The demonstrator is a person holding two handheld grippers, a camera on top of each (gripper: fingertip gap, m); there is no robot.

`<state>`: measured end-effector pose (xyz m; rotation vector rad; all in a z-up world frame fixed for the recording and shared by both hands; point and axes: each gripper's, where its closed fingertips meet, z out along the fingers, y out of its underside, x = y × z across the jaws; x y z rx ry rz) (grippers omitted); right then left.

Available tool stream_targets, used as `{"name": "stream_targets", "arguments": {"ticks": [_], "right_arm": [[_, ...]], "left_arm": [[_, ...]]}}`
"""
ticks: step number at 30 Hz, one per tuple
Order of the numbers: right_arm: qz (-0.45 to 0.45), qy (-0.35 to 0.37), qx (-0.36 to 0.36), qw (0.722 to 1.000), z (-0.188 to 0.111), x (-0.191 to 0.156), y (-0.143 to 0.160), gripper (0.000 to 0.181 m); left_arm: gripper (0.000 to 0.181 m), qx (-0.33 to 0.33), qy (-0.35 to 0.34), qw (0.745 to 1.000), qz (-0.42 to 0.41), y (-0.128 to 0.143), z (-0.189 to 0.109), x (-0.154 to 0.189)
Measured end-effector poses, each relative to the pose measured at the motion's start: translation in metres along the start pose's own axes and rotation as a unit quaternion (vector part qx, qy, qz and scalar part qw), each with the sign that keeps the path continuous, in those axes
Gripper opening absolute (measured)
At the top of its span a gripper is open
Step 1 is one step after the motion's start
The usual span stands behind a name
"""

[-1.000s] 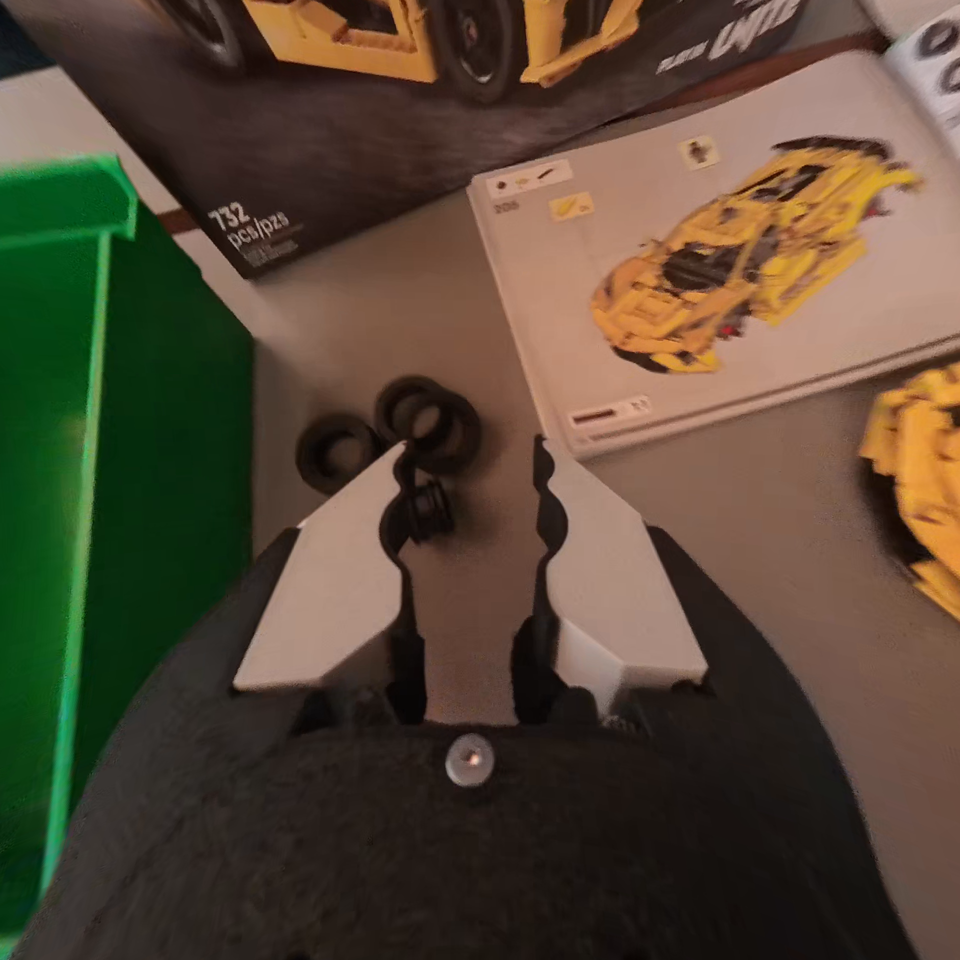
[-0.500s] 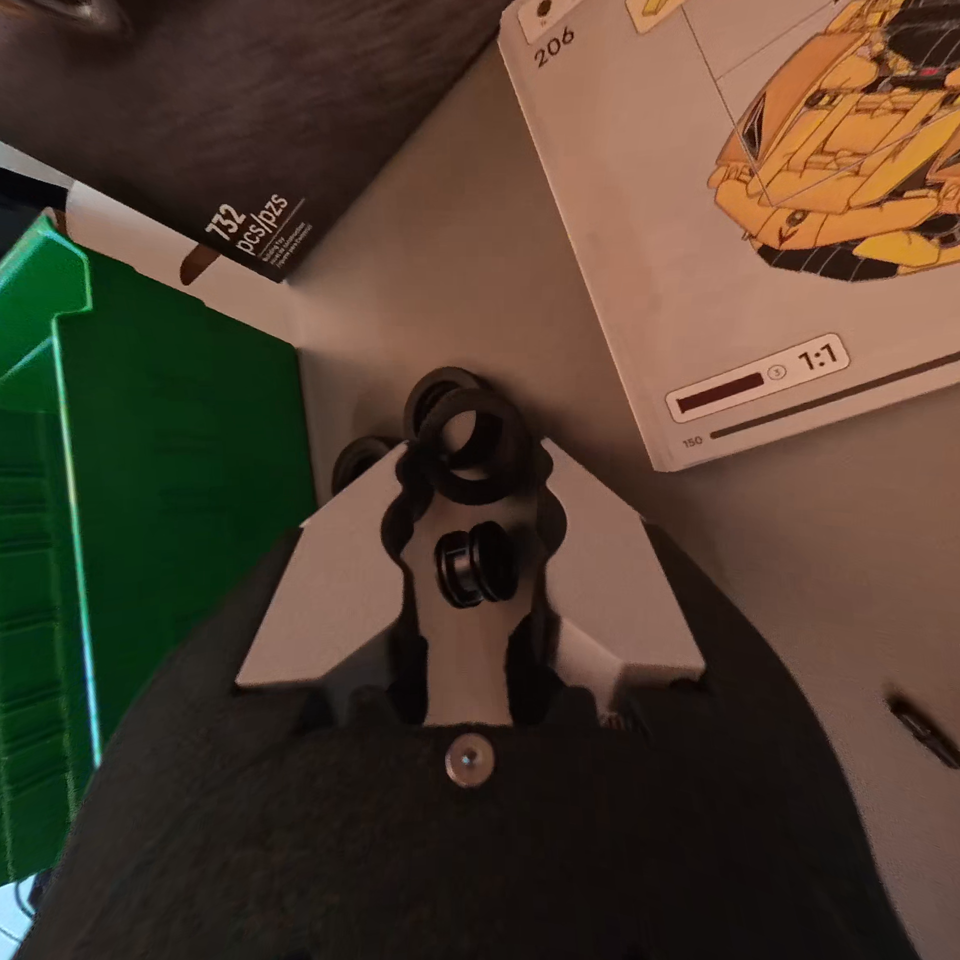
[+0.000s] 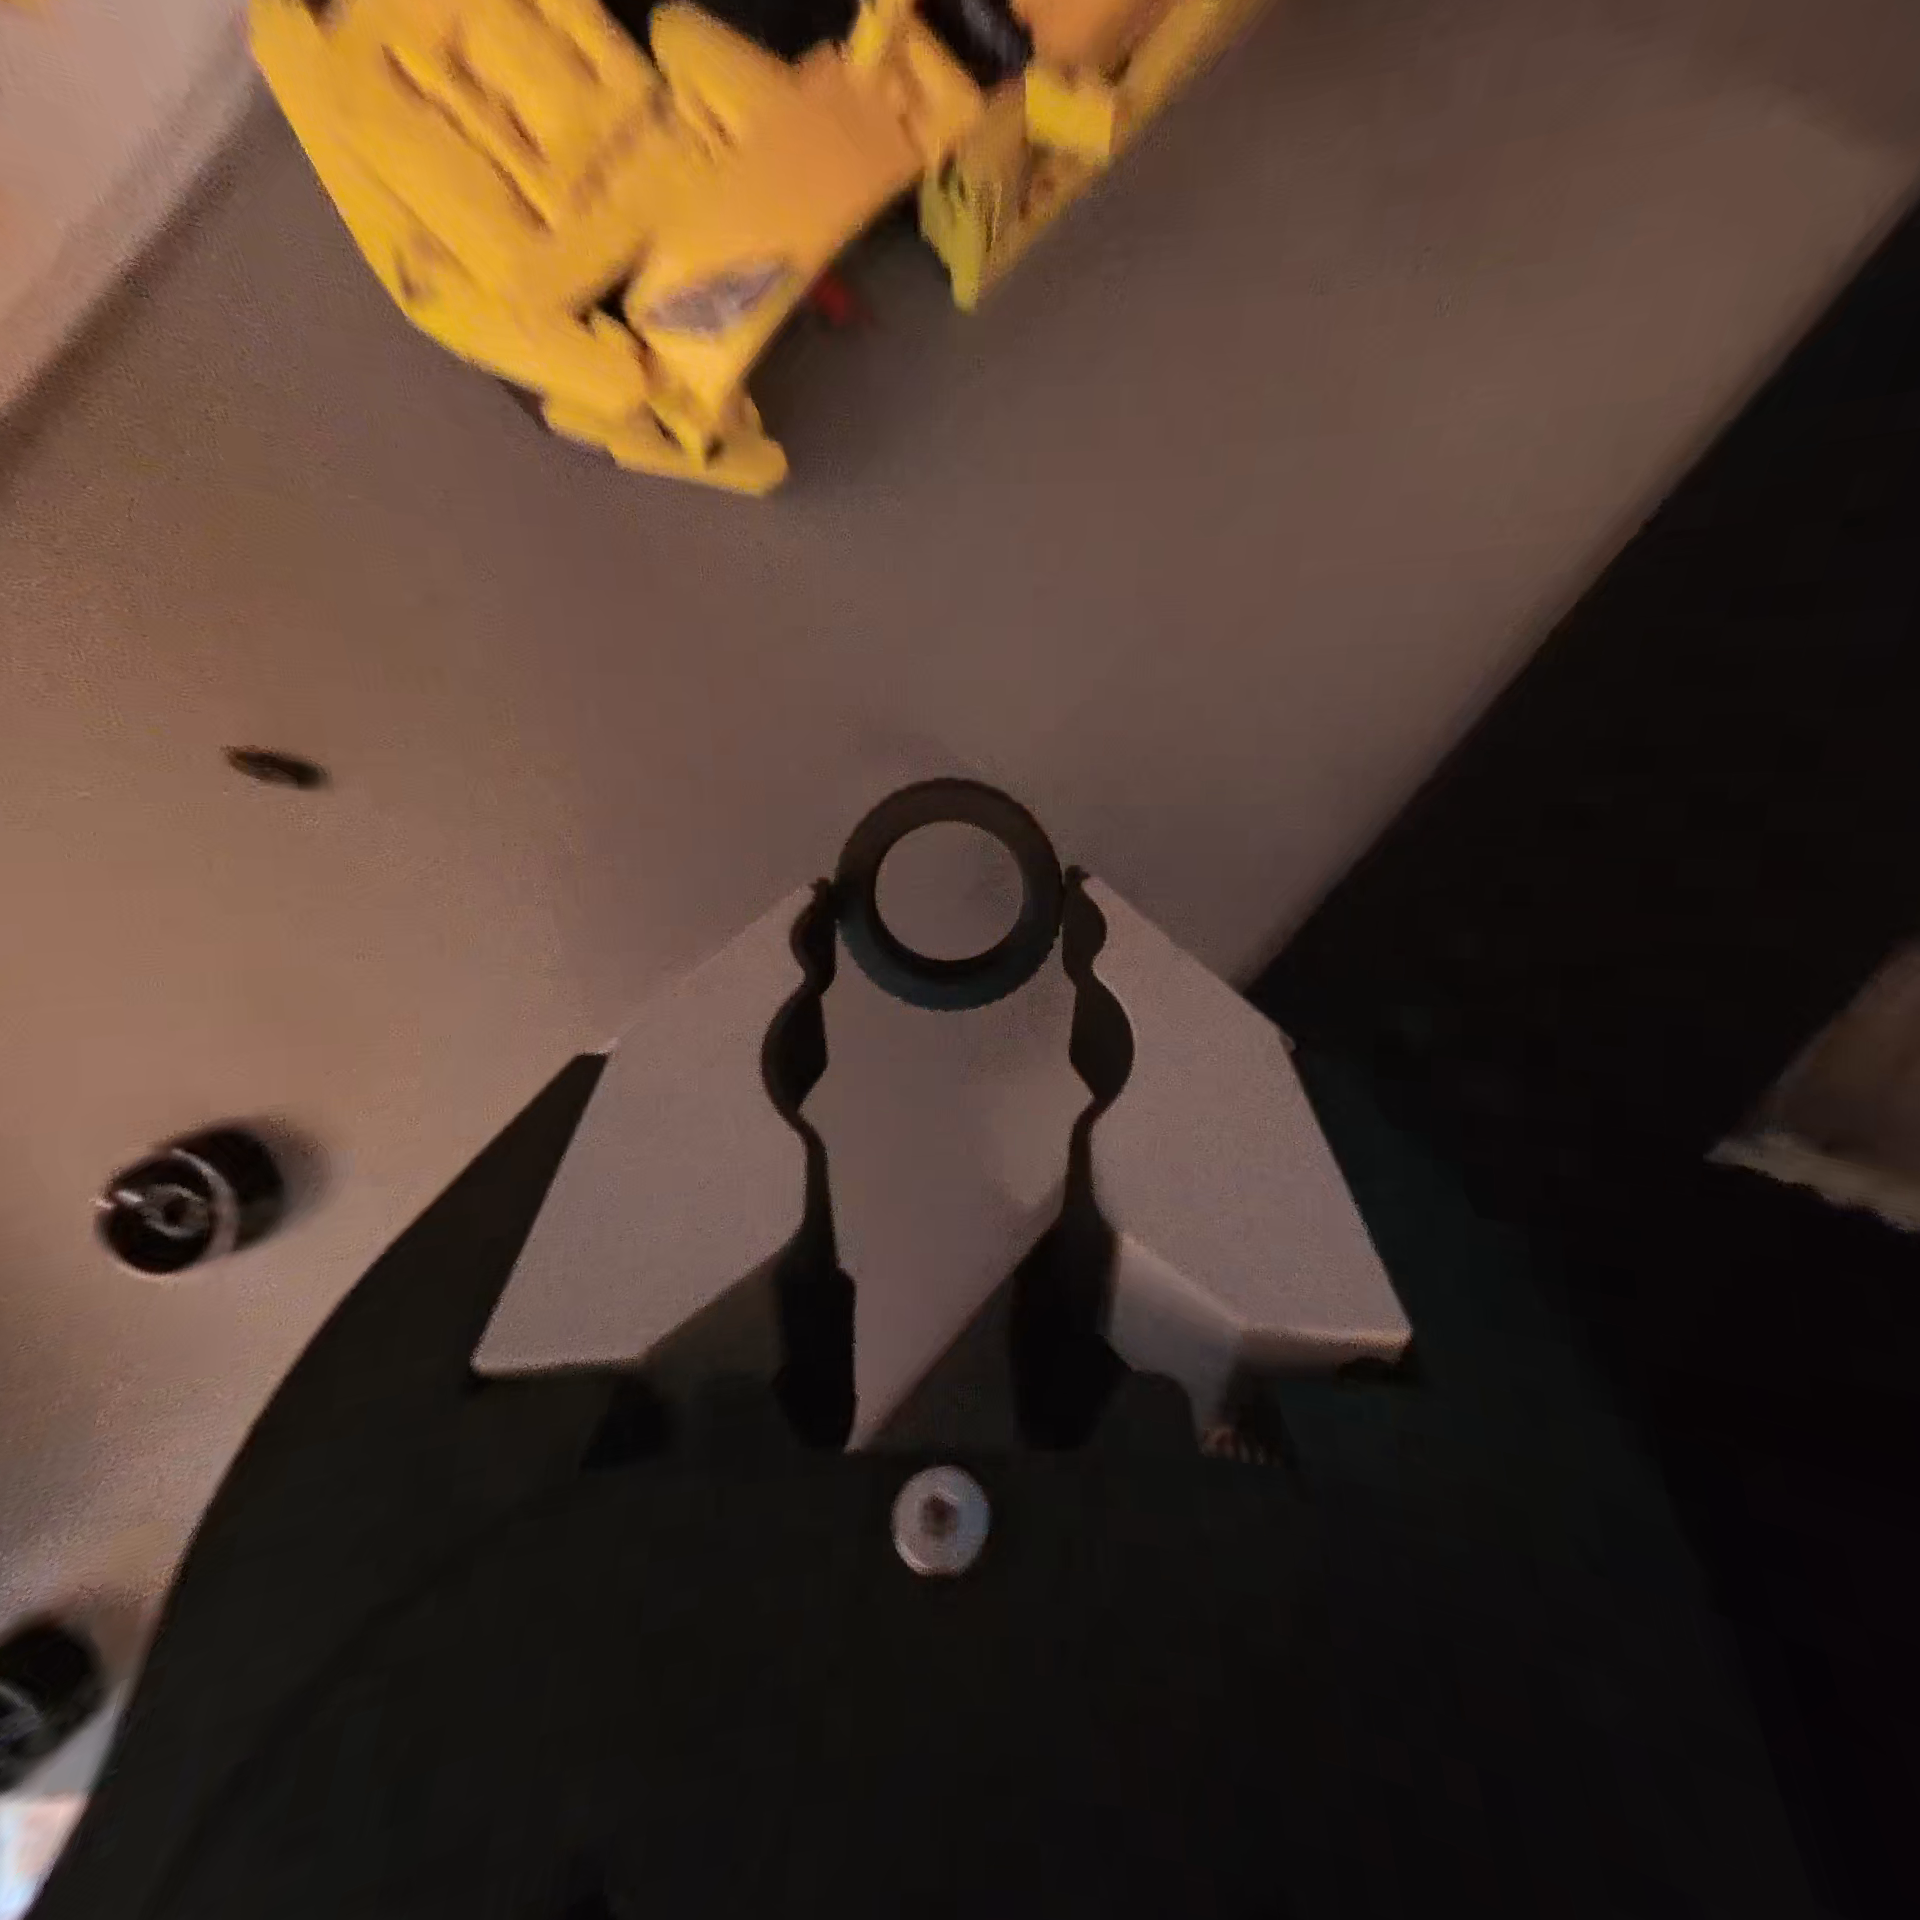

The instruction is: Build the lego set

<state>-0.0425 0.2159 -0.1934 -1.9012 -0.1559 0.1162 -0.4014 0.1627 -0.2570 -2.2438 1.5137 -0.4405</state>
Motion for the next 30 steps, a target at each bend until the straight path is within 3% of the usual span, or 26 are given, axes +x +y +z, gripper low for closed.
{"name": "stream_targets", "arguments": {"ticks": [5,10,12,14,17,20,24,28,30], "right_arm": [[0.001,-0.005,-0.001,1.000,0.000,-0.003,0.000,0.015],[0.001,-0.006,-0.007,1.000,0.001,-0.003,0.004,0.015],[0.001,-0.007,-0.009,1.000,0.002,-0.003,0.005,0.015],[0.002,-0.010,-0.010,1.000,0.002,-0.004,0.004,0.015],[-0.003,-0.012,-0.010,1.000,0.002,-0.006,0.004,0.015],[-0.008,-0.007,-0.013,1.000,0.002,-0.004,0.006,0.015],[-0.001,-0.006,-0.013,1.000,0.001,0.000,0.007,0.015],[-0.002,-0.010,-0.015,1.000,0.002,-0.001,0.007,0.015],[-0.006,-0.019,-0.008,1.000,0.001,-0.005,0.004,0.015]], "left_arm": [[0.045,0.000,-0.003,0.998,-0.065,0.017,0.023,0.007],[0.051,0.043,0.007,0.996,-0.081,0.004,0.026,0.006],[0.052,0.103,-0.003,0.991,-0.091,-0.013,0.009,-0.016],[0.051,0.137,-0.065,0.983,-0.101,-0.018,-0.004,-0.066],[0.051,0.089,-0.085,0.985,-0.124,-0.010,0.007,-0.117],[0.049,0.072,-0.091,0.982,-0.147,-0.012,0.025,-0.140],[0.025,0.054,-0.133,0.982,-0.126,-0.010,0.038,-0.153],[0.007,0.064,-0.126,0.982,-0.124,-0.013,0.043,-0.150],[0.006,0.068,-0.132,0.982,-0.118,-0.015,0.043,-0.151]]}}
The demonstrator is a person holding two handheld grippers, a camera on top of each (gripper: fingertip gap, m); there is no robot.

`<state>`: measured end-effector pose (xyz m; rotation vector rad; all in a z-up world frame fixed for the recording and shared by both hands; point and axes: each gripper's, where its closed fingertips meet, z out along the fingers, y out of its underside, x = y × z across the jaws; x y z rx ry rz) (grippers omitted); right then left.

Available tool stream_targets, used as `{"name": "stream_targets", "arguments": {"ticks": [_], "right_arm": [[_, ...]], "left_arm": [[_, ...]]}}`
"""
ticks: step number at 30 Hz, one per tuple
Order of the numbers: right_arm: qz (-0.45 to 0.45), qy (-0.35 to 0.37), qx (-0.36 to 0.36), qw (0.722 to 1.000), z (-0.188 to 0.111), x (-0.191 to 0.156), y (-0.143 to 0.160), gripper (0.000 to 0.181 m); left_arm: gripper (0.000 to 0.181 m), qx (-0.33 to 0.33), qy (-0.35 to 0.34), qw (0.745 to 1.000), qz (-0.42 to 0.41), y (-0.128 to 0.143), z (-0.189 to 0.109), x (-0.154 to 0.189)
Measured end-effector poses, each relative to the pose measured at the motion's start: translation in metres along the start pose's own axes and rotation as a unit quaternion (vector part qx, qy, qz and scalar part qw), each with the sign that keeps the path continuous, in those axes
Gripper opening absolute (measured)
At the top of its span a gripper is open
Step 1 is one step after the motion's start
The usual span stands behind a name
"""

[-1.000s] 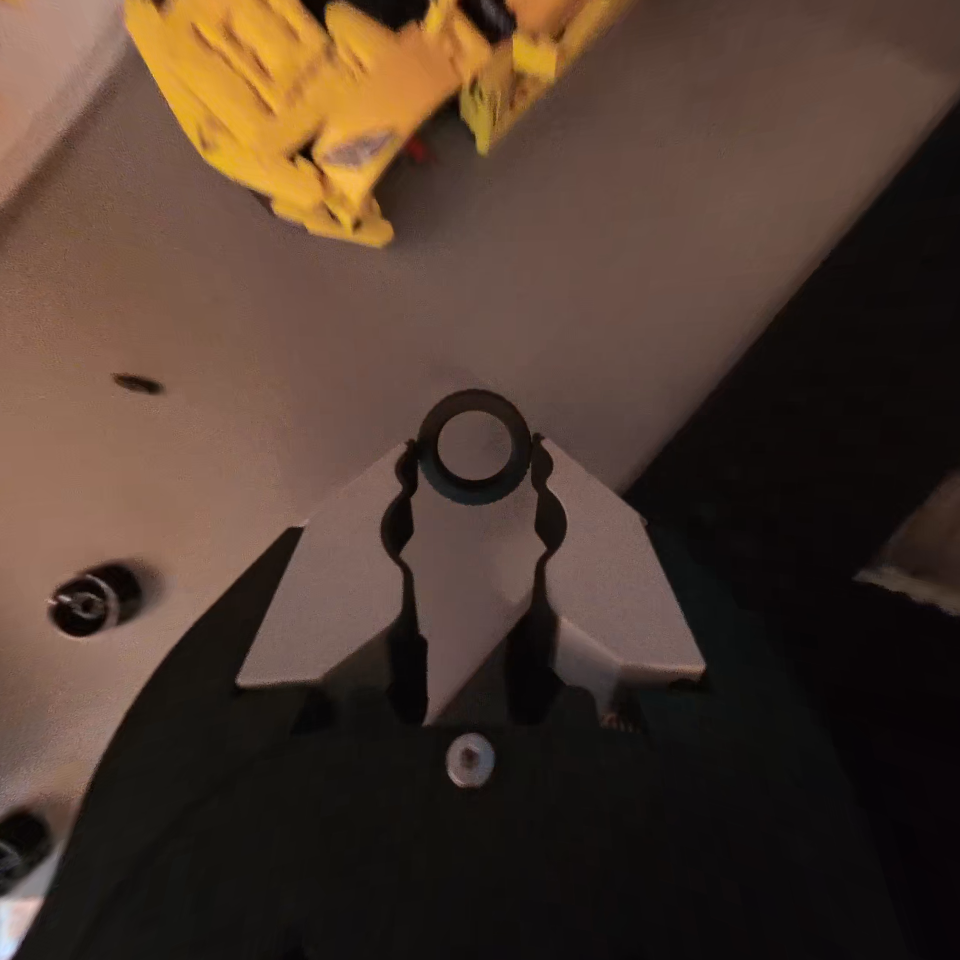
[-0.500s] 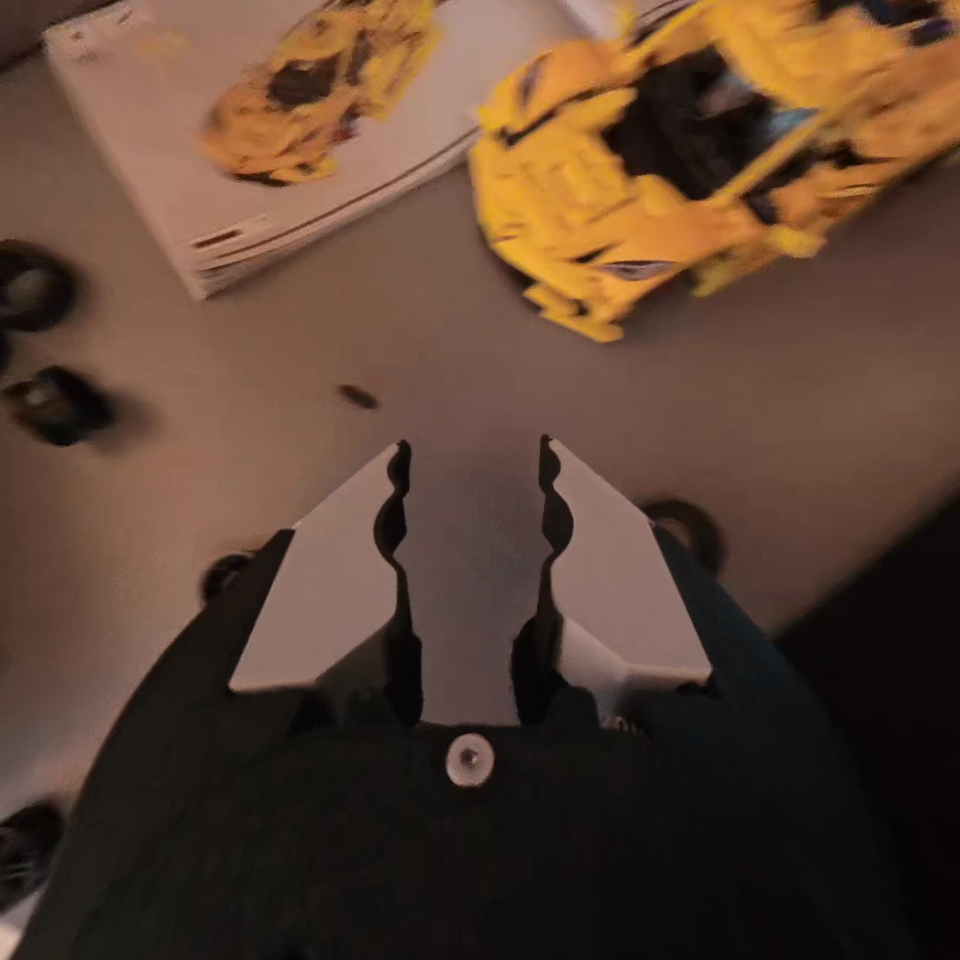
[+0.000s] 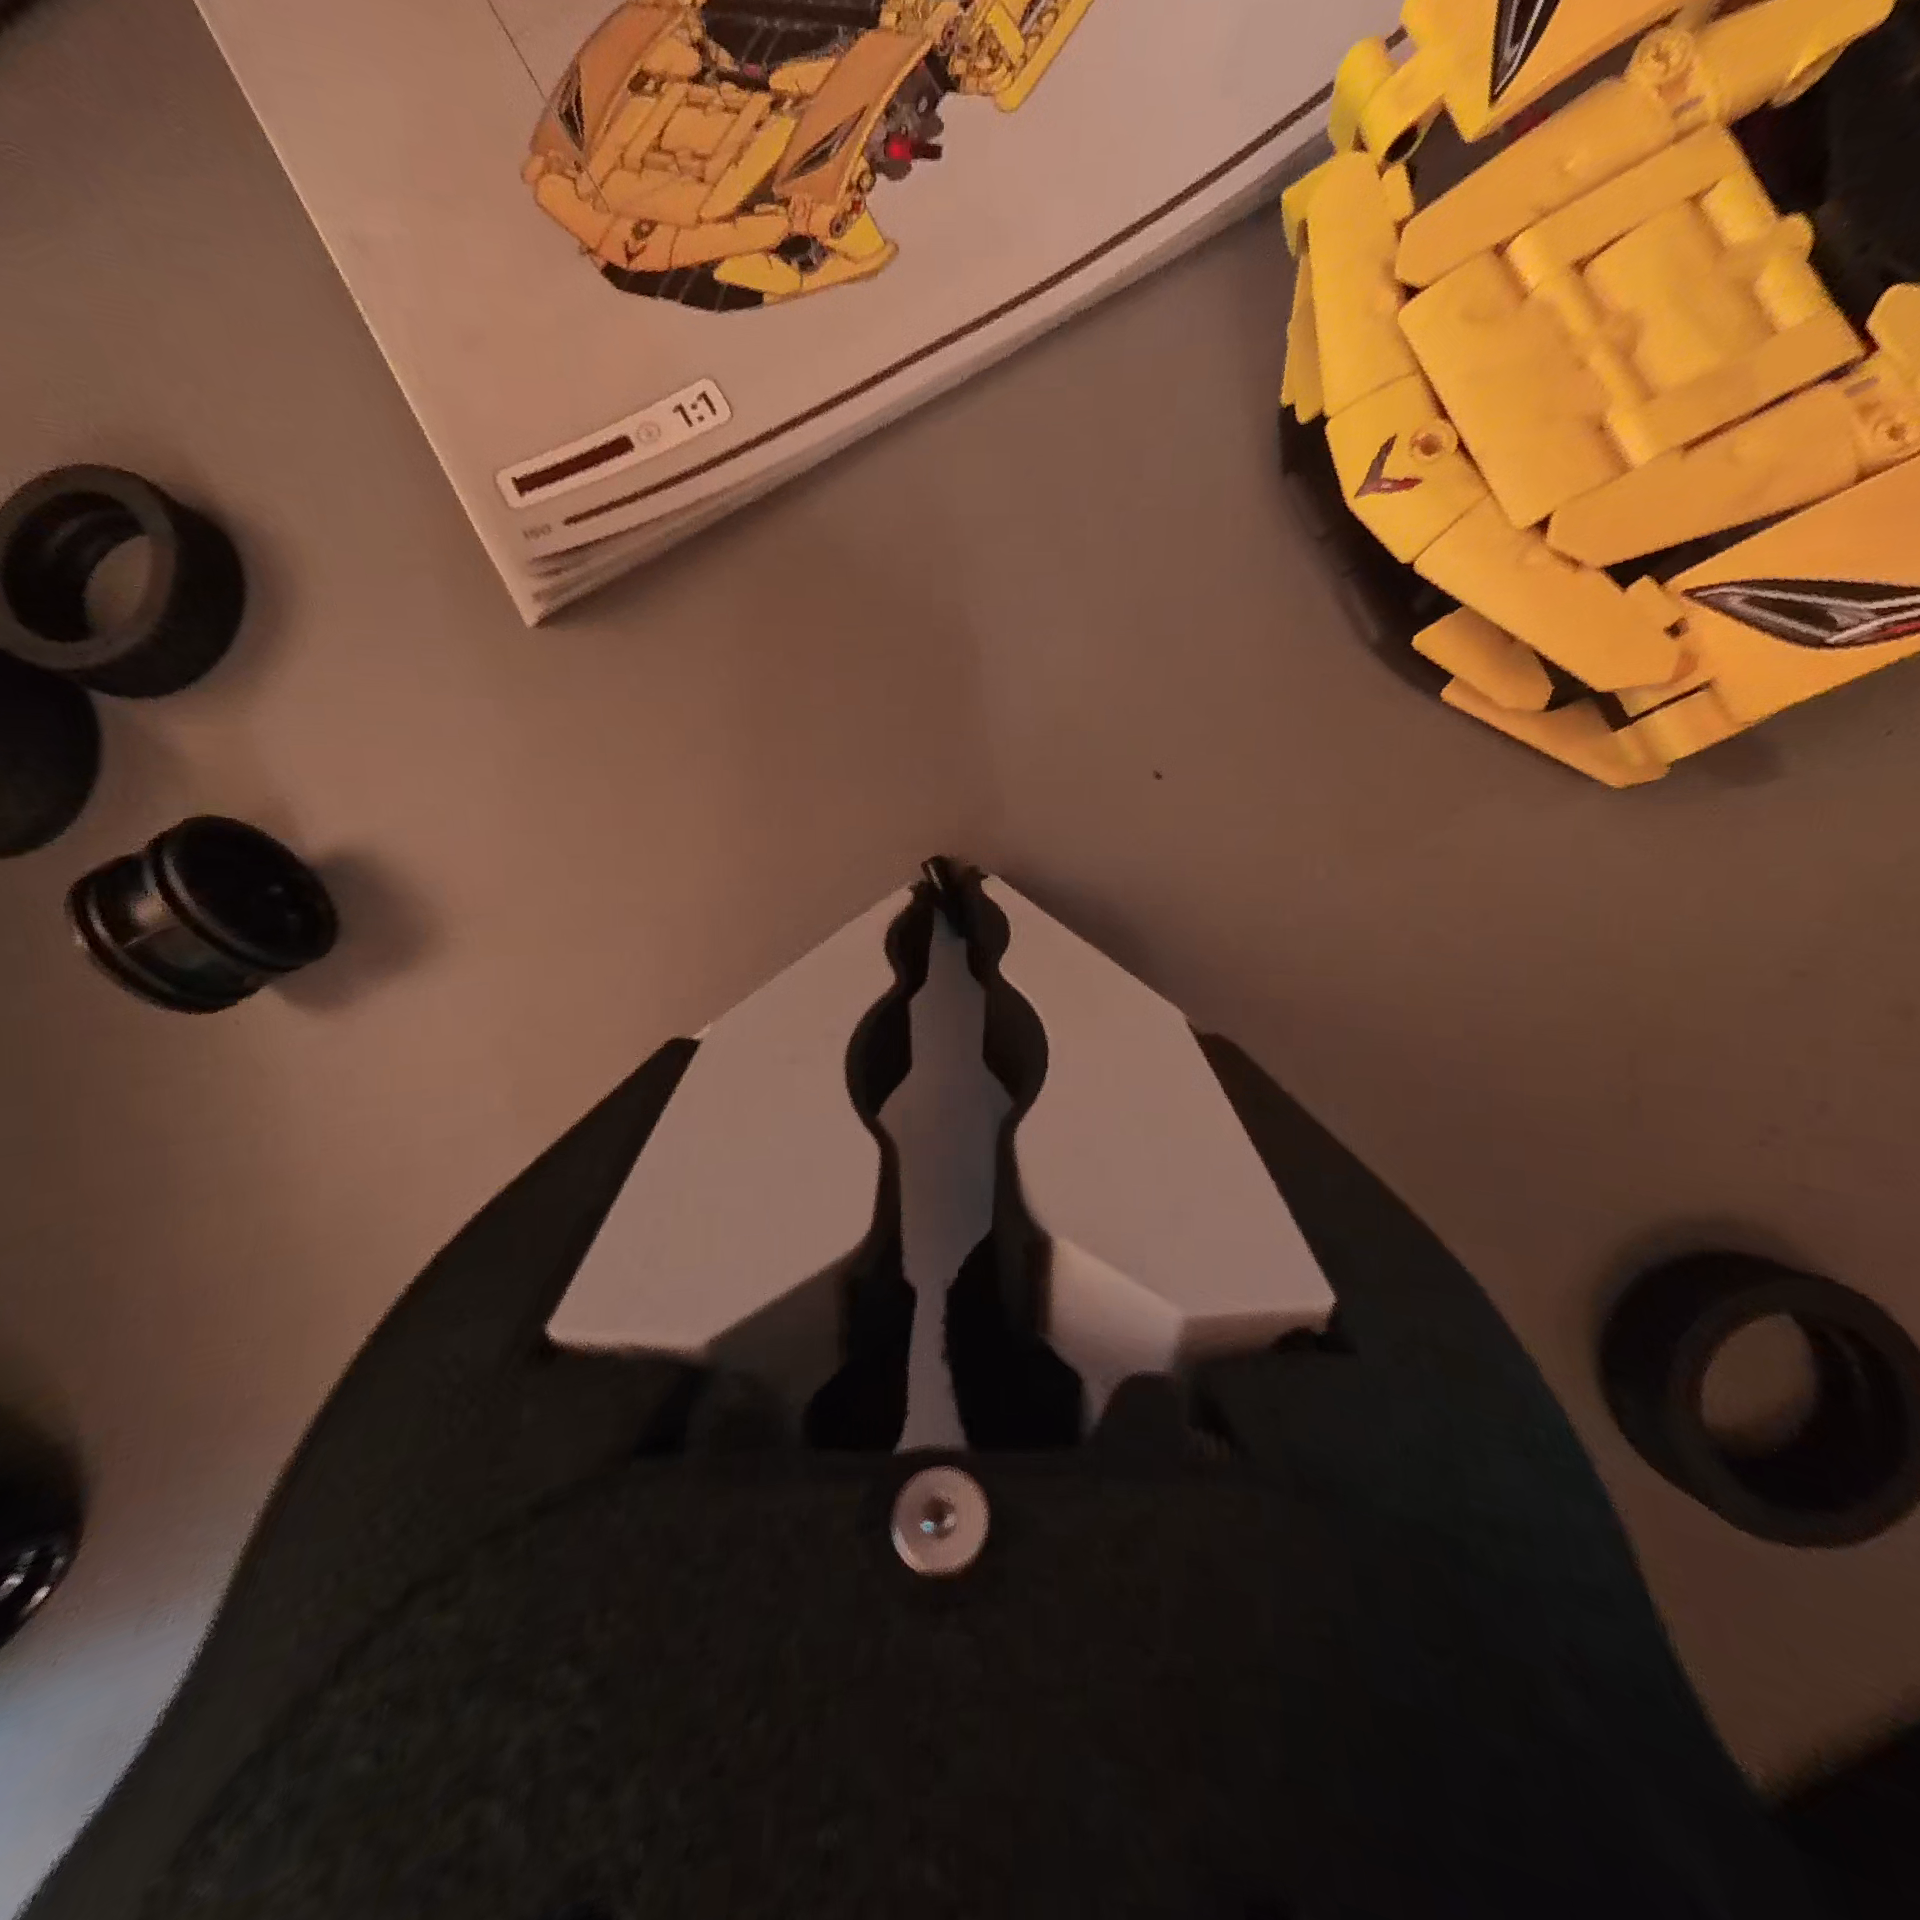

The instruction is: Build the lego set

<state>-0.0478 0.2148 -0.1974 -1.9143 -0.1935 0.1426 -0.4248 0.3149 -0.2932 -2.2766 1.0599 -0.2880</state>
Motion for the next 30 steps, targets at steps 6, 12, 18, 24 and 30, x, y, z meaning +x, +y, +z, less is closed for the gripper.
{"name": "stream_targets", "arguments": {"ticks": [6,12,18,24,30], "right_arm": [[0.022,-0.124,0.062,0.990,-0.010,-0.054,-0.029,0.015],[0.141,-0.484,0.031,0.863,-0.046,-0.198,-0.062,0.029],[-0.075,-0.395,0.169,0.900,-0.067,-0.208,-0.069,0.032],[-0.254,-0.281,0.208,0.902,-0.065,-0.209,-0.059,0.023],[-0.246,-0.274,0.212,0.905,-0.065,-0.205,-0.062,0.018]], "left_arm": [[0.006,0.060,0.038,0.997,0.035,-0.021,-0.015,0.019],[0.006,0.306,0.271,0.905,0.121,-0.109,-0.123,0.174],[0.006,0.294,0.497,0.814,-0.063,-0.135,-0.146,0.244],[0.005,0.249,0.588,0.749,-0.174,-0.137,-0.141,0.257],[0.005,0.263,0.585,0.747,-0.175,-0.138,-0.142,0.258]]}}
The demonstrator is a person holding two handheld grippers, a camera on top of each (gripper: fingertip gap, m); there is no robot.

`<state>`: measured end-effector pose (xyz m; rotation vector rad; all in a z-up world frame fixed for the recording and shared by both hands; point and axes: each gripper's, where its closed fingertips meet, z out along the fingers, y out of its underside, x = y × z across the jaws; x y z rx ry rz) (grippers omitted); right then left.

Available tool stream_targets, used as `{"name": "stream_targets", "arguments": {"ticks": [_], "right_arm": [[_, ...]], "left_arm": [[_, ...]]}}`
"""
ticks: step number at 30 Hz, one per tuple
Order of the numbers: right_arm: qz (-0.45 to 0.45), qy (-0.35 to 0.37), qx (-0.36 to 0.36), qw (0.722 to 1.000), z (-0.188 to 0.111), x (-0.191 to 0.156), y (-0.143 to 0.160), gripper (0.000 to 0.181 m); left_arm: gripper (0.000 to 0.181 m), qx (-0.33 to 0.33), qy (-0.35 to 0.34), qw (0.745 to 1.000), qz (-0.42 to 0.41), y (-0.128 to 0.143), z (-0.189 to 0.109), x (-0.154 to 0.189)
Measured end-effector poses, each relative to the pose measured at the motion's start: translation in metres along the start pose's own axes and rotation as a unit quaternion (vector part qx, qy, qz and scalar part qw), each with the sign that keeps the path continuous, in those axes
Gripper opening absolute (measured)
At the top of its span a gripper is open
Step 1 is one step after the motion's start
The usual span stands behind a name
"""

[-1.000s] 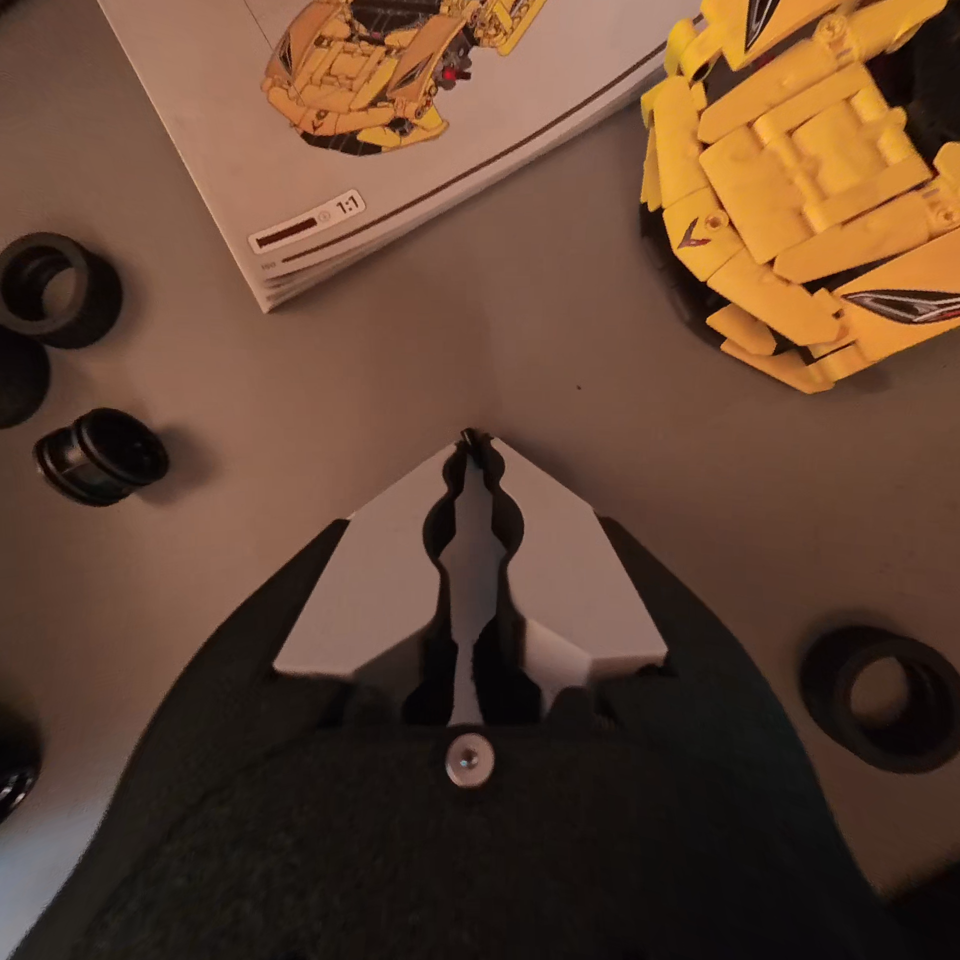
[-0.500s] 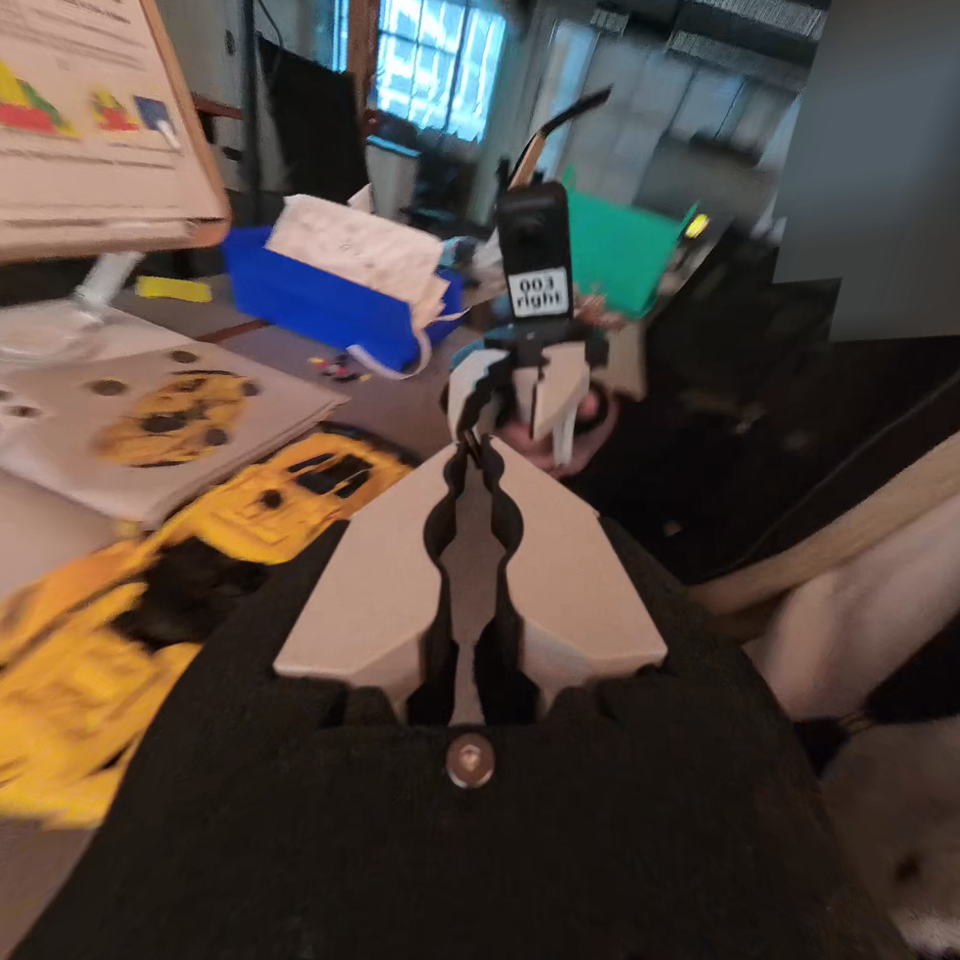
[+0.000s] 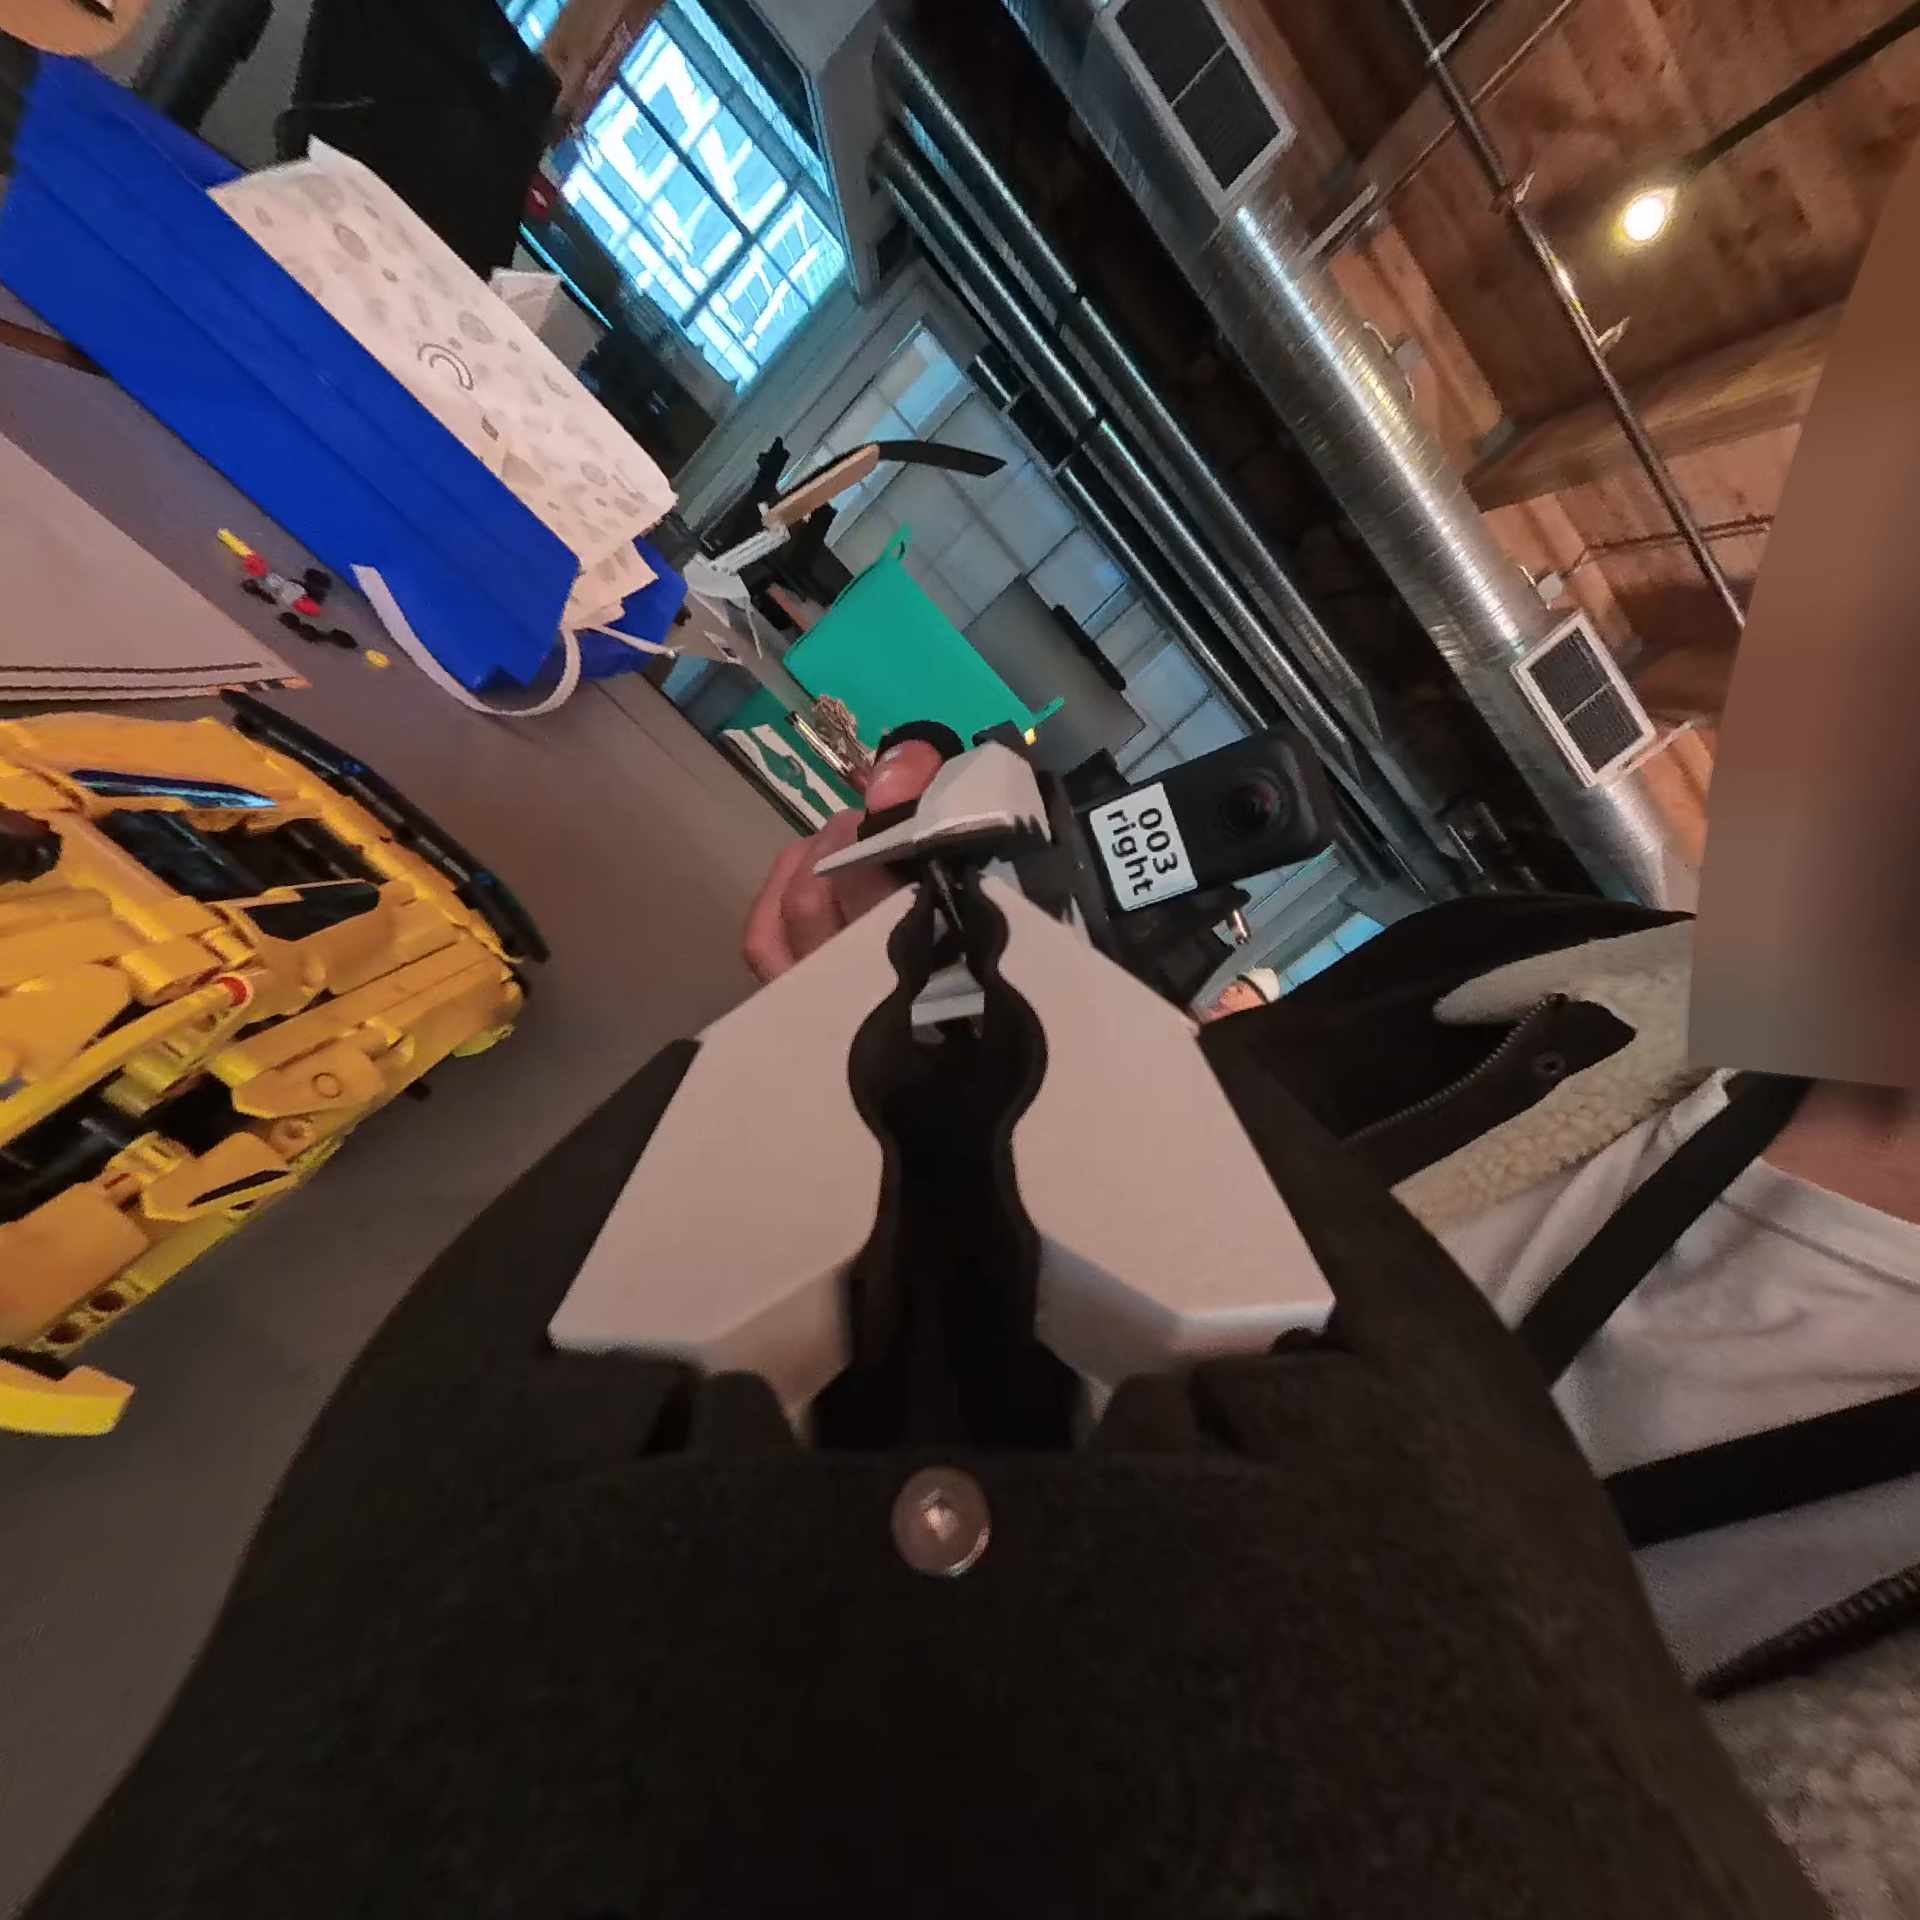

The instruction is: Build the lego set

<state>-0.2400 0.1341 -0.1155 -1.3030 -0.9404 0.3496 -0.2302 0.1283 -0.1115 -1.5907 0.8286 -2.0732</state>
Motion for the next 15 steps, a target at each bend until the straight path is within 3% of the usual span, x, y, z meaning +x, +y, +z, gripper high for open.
{"name": "stream_targets", "arguments": {"ticks": [11,13,15], "right_arm": [[0.016,-0.001,-0.025,1.000,-0.001,0.003,0.010,0.015],[0.008,0.062,-0.046,0.997,-0.013,0.034,0.022,0.015],[0.018,0.186,-0.125,0.974,-0.042,0.101,0.062,0.015]], "left_arm": [[0.006,0.015,-0.008,1.000,0.016,0.001,0.002,-0.005],[0.033,0.014,-0.055,0.997,0.043,-0.001,-0.004,-0.020],[0.034,0.005,-0.126,0.987,0.095,-0.001,-0.018,-0.041]]}}
